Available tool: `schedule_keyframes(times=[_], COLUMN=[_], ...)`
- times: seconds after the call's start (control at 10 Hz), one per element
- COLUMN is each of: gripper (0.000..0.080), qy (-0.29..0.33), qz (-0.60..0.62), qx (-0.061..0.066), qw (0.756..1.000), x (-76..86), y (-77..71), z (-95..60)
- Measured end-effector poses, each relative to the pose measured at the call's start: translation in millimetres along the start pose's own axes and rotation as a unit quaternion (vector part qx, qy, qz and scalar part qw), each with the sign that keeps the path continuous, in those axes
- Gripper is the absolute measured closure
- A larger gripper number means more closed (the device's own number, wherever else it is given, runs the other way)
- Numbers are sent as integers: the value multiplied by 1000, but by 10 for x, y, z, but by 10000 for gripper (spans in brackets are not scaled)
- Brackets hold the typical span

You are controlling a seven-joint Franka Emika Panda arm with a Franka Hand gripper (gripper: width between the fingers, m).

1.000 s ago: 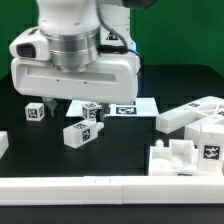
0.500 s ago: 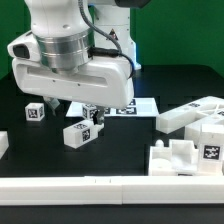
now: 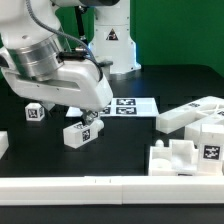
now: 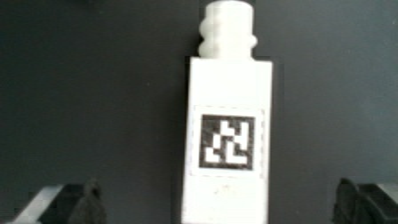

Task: Assemble chair

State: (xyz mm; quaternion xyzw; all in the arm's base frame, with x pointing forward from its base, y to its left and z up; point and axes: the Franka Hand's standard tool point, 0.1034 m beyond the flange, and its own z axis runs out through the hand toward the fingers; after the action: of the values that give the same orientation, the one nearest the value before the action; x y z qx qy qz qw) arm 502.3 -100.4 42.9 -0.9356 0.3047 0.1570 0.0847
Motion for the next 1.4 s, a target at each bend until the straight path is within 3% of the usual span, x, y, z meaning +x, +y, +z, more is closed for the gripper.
schedule_keyframes(times=[0.3,0.5,0.7,1.0,1.1,1.4], gripper=[150,150,150,150,150,150], qy=[2,-16,-34,-141,-188,-281], qz=[-8,-1,7,16,30,43], qx=[1,15,16,18,35,29], qw=[1000,1000,999,990,981,958], x=[41,99,113,29,1,70], y=[-15,-27,-107,-20,5,43], z=[-18,-28,-80,-35,-13,0])
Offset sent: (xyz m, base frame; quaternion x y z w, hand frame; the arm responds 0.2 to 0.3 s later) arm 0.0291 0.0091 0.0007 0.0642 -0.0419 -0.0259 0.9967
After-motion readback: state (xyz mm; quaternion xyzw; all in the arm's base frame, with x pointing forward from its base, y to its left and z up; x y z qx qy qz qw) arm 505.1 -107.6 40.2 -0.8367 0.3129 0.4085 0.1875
